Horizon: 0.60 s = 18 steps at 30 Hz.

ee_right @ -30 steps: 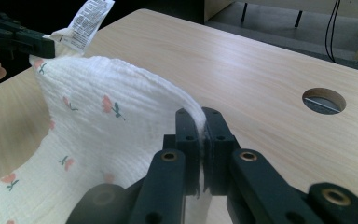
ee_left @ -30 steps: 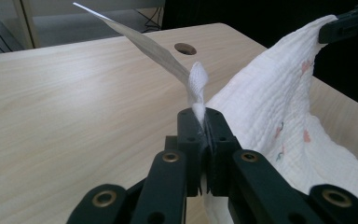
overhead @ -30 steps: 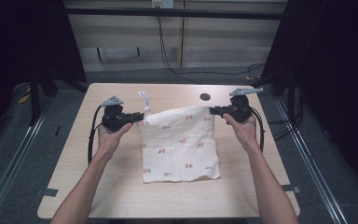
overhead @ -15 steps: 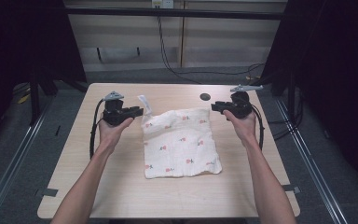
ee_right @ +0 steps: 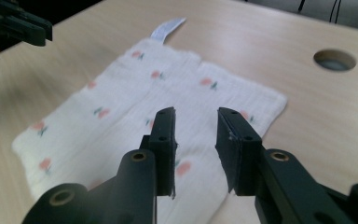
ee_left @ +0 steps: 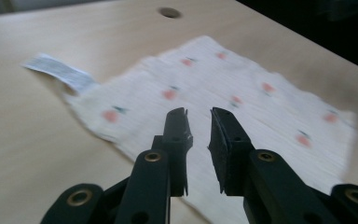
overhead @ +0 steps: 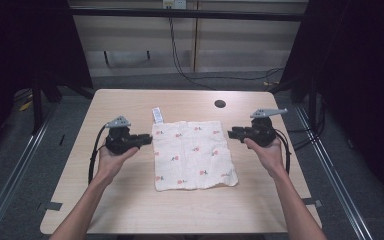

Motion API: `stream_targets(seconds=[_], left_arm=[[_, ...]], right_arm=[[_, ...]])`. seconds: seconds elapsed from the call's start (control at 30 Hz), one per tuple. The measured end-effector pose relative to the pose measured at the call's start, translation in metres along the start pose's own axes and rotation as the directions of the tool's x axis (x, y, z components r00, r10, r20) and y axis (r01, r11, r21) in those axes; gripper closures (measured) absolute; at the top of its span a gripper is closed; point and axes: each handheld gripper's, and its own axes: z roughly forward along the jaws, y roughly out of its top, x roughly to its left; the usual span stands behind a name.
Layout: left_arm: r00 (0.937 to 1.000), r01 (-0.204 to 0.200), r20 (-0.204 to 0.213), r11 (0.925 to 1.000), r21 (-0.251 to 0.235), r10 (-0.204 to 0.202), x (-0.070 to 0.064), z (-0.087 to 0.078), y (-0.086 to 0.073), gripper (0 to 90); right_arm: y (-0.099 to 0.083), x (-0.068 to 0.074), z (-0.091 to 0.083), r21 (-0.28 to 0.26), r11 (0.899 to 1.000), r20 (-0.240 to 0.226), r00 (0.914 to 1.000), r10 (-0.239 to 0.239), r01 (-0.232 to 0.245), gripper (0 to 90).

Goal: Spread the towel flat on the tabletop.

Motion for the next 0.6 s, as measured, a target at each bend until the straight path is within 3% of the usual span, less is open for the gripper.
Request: stream_targets(seconds=[0.13,0.2,0.37,0.4,0.5,0.6], left_arm=[[0.9985,-0.04,0.039,0.9963,0.076,0.038,-0.023,-0.001,-0.023,76.2],[0.9968,-0.068,0.051,0.9904,0.12,0.062,-0.035,-0.002,-0.033,77.5],[0.9909,-0.105,0.103,0.9781,0.18,0.087,-0.056,-0.002,-0.053,82.1],[0.9895,-0.118,0.104,0.9757,0.184,0.1,-0.058,-0.001,-0.056,82.0],[0.9905,-0.103,0.11,0.9766,0.189,0.083,-0.057,0.005,-0.057,78.3],[0.9887,-0.117,0.118,0.9703,0.212,0.093,-0.058,0.013,-0.058,75.5]], right_arm=[[-0.023,0.016,-0.007,0.053,0.999,-0.01,0.9999,-0.013,0.013,68.5],[-0.037,0.024,-0.011,0.075,0.997,-0.024,0.9995,-0.019,0.021,70.1],[-0.068,0.037,-0.011,0.144,0.989,-0.03,0.9994,-0.019,0.023,71.0],[-0.073,0.039,-0.011,0.162,0.986,-0.026,0.9995,-0.019,0.023,70.7],[-0.083,0.041,-0.006,0.192,0.981,-0.004,0.9997,-0.022,0.022,66.6],[-0.089,0.039,0.0,0.192,0.981,0.003,0.9999,-0.011,0.01,64.9]])
